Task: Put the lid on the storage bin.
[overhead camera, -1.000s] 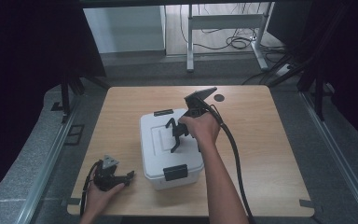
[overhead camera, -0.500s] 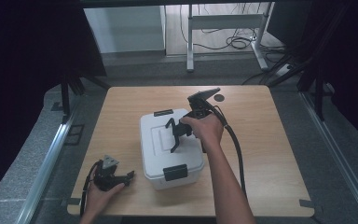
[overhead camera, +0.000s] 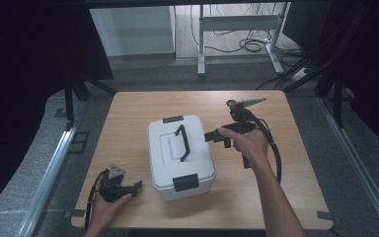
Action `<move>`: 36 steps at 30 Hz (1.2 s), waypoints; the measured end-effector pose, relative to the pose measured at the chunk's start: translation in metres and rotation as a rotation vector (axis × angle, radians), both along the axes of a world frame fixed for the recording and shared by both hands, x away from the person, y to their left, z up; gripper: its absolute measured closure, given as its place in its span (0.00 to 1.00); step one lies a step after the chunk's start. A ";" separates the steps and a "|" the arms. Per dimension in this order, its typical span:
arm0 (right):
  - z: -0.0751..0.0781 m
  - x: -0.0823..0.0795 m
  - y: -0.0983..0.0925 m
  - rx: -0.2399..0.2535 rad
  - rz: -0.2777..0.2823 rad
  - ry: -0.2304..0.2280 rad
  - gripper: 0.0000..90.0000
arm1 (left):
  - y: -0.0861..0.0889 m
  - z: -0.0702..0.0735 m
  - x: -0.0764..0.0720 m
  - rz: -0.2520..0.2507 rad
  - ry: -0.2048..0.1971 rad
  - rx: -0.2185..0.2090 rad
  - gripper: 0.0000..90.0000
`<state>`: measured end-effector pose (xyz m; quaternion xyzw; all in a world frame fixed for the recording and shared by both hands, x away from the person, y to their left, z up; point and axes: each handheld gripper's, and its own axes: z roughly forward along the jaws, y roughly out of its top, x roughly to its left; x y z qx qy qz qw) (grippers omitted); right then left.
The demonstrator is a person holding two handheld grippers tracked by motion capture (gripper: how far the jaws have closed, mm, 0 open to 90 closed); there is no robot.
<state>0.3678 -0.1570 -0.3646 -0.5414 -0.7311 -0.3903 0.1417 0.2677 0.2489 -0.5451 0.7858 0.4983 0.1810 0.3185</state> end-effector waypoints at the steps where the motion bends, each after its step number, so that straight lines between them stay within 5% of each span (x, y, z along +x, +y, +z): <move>1: -0.002 -0.002 -0.006 0.006 0.000 -0.011 0.57 | 0.000 0.000 0.000 0.000 0.000 0.000 0.14; 14: -0.030 -0.022 -0.058 0.019 0.012 -0.128 0.49 | 0.000 0.000 0.000 0.003 -0.002 -0.004 0.14; 26: -0.089 -0.039 -0.112 0.059 -0.033 -0.143 0.45 | 0.000 0.000 0.000 -0.001 0.000 0.001 0.14; 36: -0.112 -0.048 -0.133 0.035 -0.056 -0.145 0.42 | 0.000 0.000 0.000 -0.001 0.000 0.001 0.14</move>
